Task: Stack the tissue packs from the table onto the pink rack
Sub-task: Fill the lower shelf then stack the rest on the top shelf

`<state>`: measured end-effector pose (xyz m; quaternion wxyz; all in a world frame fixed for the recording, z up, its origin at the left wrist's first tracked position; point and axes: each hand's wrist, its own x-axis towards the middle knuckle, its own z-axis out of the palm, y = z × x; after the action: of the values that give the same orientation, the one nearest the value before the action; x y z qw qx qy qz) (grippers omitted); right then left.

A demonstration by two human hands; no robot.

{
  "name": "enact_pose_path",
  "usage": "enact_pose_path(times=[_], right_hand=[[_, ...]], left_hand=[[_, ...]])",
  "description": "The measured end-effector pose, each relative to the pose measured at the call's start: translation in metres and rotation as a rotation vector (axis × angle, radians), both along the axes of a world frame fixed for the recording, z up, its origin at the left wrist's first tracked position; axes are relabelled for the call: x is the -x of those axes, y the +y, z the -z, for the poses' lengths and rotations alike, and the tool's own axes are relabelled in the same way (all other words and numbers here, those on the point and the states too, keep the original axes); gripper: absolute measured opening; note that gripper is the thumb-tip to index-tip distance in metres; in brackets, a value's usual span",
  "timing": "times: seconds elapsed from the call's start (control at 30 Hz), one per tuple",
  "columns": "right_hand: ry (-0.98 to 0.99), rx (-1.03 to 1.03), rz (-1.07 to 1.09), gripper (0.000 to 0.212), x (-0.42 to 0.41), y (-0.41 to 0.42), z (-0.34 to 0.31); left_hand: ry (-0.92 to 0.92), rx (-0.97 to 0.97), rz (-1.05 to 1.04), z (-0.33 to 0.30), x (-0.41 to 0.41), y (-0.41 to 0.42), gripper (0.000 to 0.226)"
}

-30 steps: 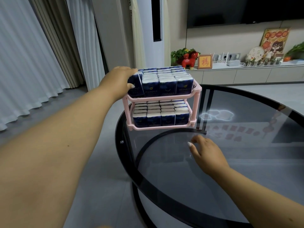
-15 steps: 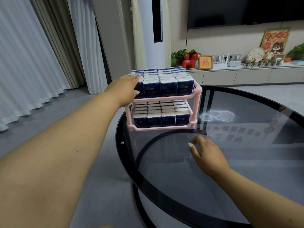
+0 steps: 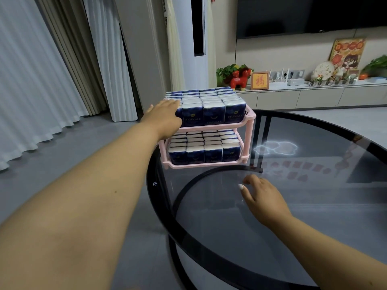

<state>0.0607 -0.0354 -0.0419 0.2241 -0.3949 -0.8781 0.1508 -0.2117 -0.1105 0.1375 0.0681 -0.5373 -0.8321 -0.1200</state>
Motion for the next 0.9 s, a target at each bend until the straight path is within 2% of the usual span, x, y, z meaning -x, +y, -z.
enact_pose_path(times=[0.13,0.27,0.4,0.53,0.6,0.67,0.73,0.83,0.9], right_hand=[[-0.002,-0.002,-0.002,0.035,0.000,0.001,0.000],[0.009,0.005,-0.002,0.038,0.000,0.000,0.000],[0.190,0.171,0.072,0.042,0.004,0.005,-0.013],[0.423,0.357,0.178,0.054,0.019,0.032,-0.041],[0.470,0.443,0.154,0.064,0.030,0.049,-0.053],[0.496,0.520,0.113,0.070,0.041,0.062,-0.062],[0.539,0.620,0.038,0.062,0.050,0.069,-0.067],[0.564,0.748,-0.019,0.036,0.058,0.071,-0.066],[0.587,0.761,-0.013,0.037,0.057,0.074,-0.059]], left_hand=[[-0.081,-0.069,0.010,0.002,0.001,-0.004,0.065],[-0.191,-0.345,-0.019,0.008,-0.009,-0.010,0.058],[-0.407,-0.526,-0.108,0.036,-0.012,-0.020,0.067],[-0.743,-0.569,-0.195,0.079,-0.016,-0.027,0.072],[-0.909,-0.525,-0.228,0.100,-0.018,-0.030,0.073],[-0.994,-0.492,-0.251,0.115,-0.019,-0.031,0.079],[-1.034,-0.495,-0.259,0.124,-0.018,-0.029,0.078],[-1.055,-0.525,-0.259,0.127,-0.022,-0.026,0.062],[-1.032,-0.513,-0.267,0.128,-0.027,-0.024,0.060]])
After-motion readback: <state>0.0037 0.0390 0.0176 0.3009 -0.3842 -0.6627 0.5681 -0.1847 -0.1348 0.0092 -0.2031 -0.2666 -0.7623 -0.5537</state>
